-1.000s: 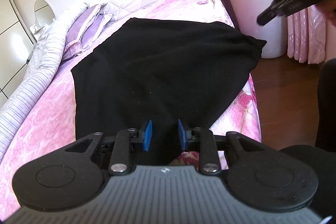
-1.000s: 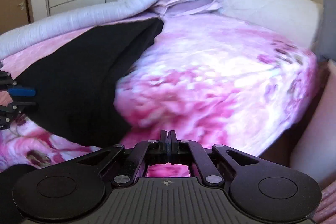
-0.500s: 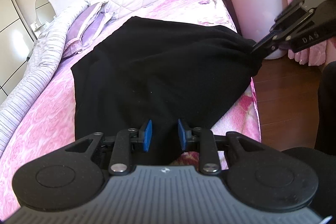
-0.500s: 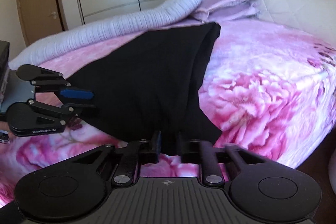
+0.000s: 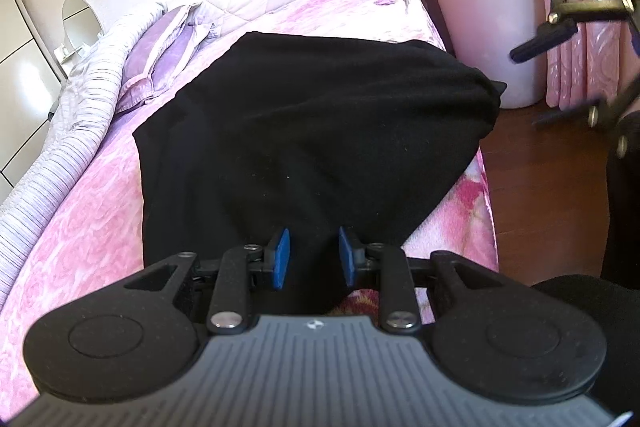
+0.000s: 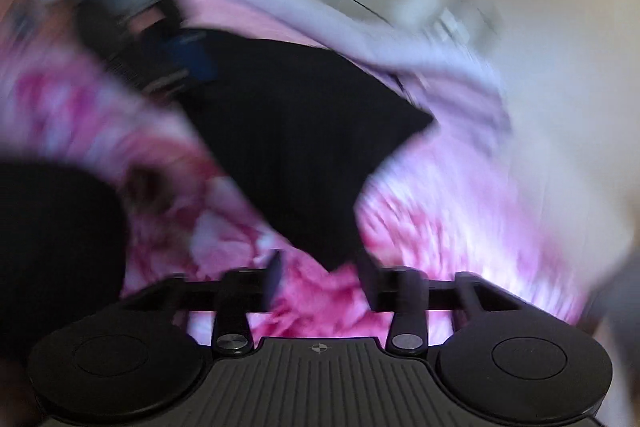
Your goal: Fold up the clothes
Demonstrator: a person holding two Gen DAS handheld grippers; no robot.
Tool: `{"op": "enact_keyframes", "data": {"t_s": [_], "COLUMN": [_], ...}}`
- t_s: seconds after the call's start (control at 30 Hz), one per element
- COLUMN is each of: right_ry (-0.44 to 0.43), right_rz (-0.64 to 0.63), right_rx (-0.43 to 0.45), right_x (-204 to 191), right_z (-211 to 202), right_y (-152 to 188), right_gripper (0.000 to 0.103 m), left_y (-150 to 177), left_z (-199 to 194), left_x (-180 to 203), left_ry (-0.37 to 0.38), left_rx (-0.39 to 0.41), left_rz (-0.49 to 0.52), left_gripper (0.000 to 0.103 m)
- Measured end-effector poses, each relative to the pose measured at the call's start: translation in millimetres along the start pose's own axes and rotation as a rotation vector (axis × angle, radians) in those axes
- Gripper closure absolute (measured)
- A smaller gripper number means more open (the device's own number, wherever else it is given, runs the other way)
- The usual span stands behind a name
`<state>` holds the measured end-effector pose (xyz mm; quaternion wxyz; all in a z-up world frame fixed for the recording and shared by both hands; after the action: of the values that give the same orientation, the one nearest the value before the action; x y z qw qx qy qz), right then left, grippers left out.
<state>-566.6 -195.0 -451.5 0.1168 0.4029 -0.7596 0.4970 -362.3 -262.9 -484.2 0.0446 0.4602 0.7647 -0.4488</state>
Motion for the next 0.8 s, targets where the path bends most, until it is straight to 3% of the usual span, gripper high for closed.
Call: {"op": "enact_keyframes", "data": {"t_s": [0.13, 0.17, 0.23, 0.3, 0.33, 0.43, 0.53, 0.6, 0.63, 0.67, 0.7, 0.8], "right_ry": [0.096, 0.115, 0.103, 0.104, 0.129, 0.170, 0.171, 0.162, 0.158, 0.154, 0.154, 0.155], "right_rz": [-0.258, -0.293, -0.334, -0.341, -0.323, -0.198, -0.184, -0.251, -0.291, -0.330, -0.369, -0.441], "right_rx": [0.007, -0.010, -0.004, 0.014, -0.021, -0.172, -0.106, -0.035, -0.004, 0.027, 0.051, 0.079], "right_x": [-28.4, -29.9, -29.9, -18.1, -8.1, 26.5, 27.6, 4.4, -7.6, -19.6, -30.2, -49.8], "right_z": [25.1, 35.4, 46.5, 44.7, 44.9, 46.3, 15.2, 3.2, 0.9, -1.4, 1.2, 20.9], "right_y": [-6.3, -6.1, -1.1, 11.8, 21.6, 55.5, 52.2, 40.7, 36.3, 31.8, 27.5, 10.2], "right_gripper": [0.062, 0.083, 0.087, 0.090, 0.103, 0.103, 0.103, 0.099, 0.086, 0.064, 0.056, 0.054], "left_y": [-0.7, -0.8, -0.3, 0.9, 1.8, 4.5, 3.7, 0.9, -0.5, -1.8, -1.4, 0.5], "left_z": [1.0, 1.2, 1.4, 1.2, 1.3, 1.1, 0.3, -3.2, -5.5, -7.7, -8.0, -4.6], "left_x": [0.5, 0.6, 0.4, -0.9, -1.8, -4.2, -4.0, -3.6, -2.0, -0.3, 0.6, -1.0], "left_ry": [0.004, 0.005, 0.005, 0.000, -0.002, -0.007, -0.016, -0.009, 0.002, 0.013, 0.014, 0.011], "left_rx": [-0.006, -0.007, -0.010, -0.010, -0.010, -0.003, 0.002, 0.003, 0.007, 0.011, 0.006, -0.015], "left_rz": [0.024, 0.029, 0.036, 0.035, 0.030, 0.004, -0.011, -0.019, -0.015, -0.011, 0.003, 0.024], "left_gripper": [0.079, 0.079, 0.079, 0.079, 0.079, 0.079, 0.080, 0.083, 0.083, 0.083, 0.083, 0.083]}}
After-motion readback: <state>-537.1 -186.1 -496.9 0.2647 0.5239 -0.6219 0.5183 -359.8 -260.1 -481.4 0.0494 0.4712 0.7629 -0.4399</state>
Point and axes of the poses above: each gripper's, at about its wrist camera, not at the fingertips, and z roughly the way its jaws point, x to its right, y to its underside, the point moved 6 cm from there along z, roughly the way its jaws point, and after that the axes turned 6 degrees about z, right-handed, at the moved point
